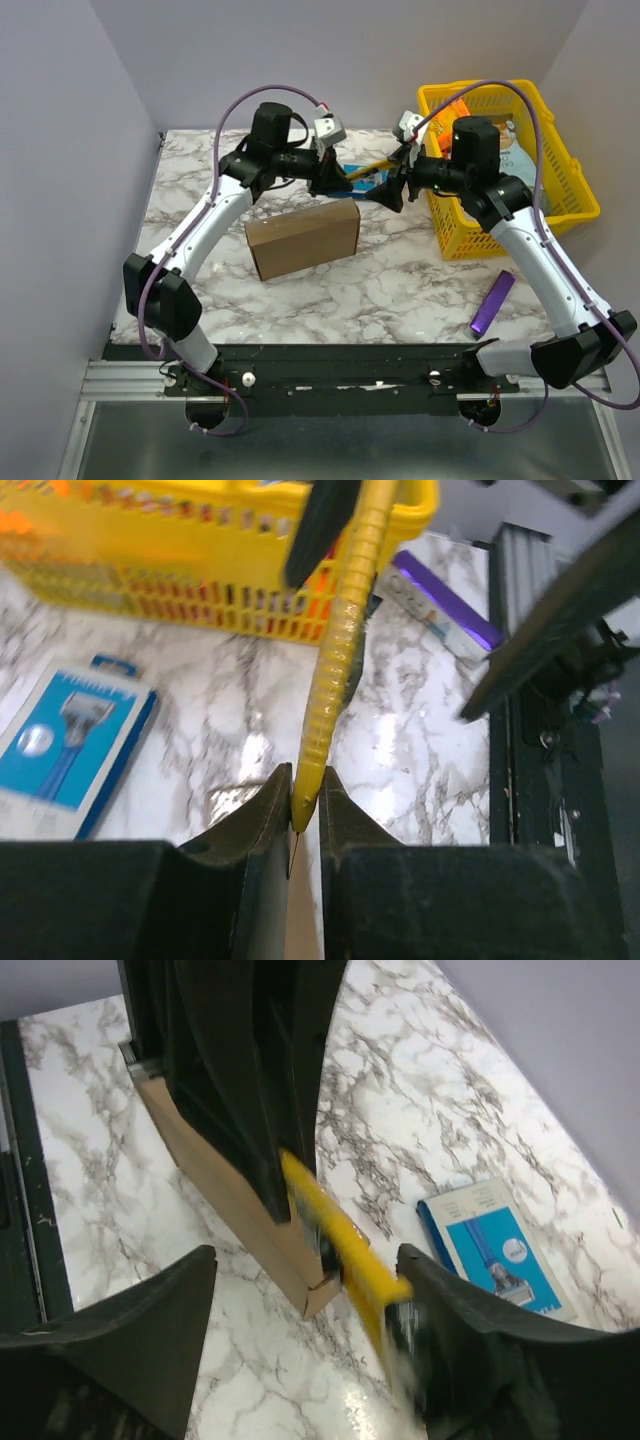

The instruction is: Unpack the express box

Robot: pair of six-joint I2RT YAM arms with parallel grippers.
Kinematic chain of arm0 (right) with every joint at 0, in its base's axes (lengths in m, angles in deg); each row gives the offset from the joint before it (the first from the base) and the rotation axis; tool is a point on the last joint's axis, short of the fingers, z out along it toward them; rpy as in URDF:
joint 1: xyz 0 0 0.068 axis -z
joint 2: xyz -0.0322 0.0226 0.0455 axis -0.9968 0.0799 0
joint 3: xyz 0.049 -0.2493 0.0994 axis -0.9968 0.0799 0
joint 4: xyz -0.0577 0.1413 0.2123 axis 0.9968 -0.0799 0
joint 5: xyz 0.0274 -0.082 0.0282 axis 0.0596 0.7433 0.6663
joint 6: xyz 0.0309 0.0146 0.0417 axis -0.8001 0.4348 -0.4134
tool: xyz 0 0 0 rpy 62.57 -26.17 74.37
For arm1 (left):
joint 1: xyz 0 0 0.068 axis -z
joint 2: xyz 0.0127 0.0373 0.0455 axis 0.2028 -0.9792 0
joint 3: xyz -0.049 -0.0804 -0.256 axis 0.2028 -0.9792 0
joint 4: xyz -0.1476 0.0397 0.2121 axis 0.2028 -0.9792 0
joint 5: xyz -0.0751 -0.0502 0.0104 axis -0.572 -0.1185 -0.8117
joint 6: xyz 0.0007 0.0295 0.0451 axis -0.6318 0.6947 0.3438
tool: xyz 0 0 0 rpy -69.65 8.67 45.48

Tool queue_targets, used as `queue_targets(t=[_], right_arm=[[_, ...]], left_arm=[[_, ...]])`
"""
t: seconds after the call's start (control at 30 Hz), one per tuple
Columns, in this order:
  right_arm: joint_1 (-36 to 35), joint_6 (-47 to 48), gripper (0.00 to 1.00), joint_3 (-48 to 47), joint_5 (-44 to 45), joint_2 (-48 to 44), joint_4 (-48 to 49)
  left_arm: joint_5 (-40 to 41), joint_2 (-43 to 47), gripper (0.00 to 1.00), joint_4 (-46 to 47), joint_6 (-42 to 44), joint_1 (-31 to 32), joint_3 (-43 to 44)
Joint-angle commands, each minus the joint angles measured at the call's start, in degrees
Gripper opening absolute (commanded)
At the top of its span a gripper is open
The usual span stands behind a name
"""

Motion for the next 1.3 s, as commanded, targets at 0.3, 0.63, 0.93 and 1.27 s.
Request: queue_targets(t=[0.3, 0.63, 0.93, 1.27], right_arm=[[-0.4, -4.4, 0.77, 9.5, 11.1, -2.2, -0.5], [-0.4, -4.2, 0.55, 18.6, 8.4, -3.6, -1.5], [-2.2, -0.6, 0.48, 22.6, 9.6, -4.1, -1.2], [-6.9, 7.4, 0.17, 24.3, 9.2, 1.2, 5.0]], left_arm=[[36.2, 3.6, 0.00, -21.9, 0.0, -30.9, -12.6], [47.8, 6.8, 0.14, -16.7, -6.3, -33.0, -36.2], [38.5, 6.5, 0.55, -24.1, -1.6, -32.6, -23.5], [23.7, -8.9, 0.32, -16.8, -5.1, -28.0, -4.6]])
